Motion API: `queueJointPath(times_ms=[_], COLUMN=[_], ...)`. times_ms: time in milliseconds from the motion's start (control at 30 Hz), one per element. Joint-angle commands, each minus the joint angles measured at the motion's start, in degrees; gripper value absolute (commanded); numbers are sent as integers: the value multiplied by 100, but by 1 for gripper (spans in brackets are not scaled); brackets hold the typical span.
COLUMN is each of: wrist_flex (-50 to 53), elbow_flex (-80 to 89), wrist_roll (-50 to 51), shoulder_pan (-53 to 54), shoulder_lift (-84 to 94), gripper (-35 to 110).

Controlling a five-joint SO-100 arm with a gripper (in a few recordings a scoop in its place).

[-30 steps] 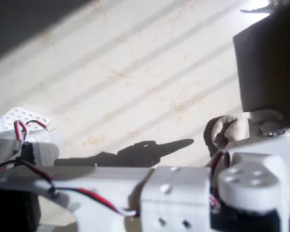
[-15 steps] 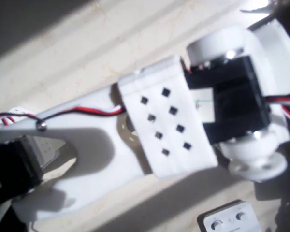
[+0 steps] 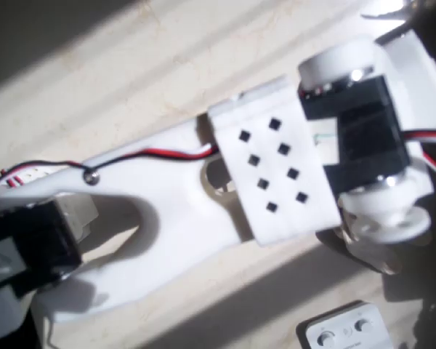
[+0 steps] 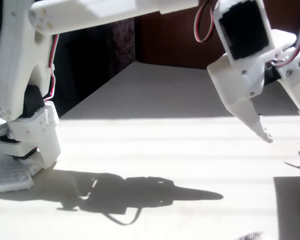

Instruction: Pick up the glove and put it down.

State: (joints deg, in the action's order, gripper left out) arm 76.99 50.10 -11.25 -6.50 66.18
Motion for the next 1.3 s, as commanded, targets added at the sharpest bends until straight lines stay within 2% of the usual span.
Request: queueJointPath(times_ms=[0, 867, 1033, 1267], wrist_flex=[-202, -272, -290, -290], elbow_flex=[-26, -26, 246, 2355], wrist_roll=[-35, 26, 35, 35], shoulder_pan=[-79, 70, 79, 97], shoulder_lift=[26, 211, 1187, 3278], gripper=[0, 1, 1, 1])
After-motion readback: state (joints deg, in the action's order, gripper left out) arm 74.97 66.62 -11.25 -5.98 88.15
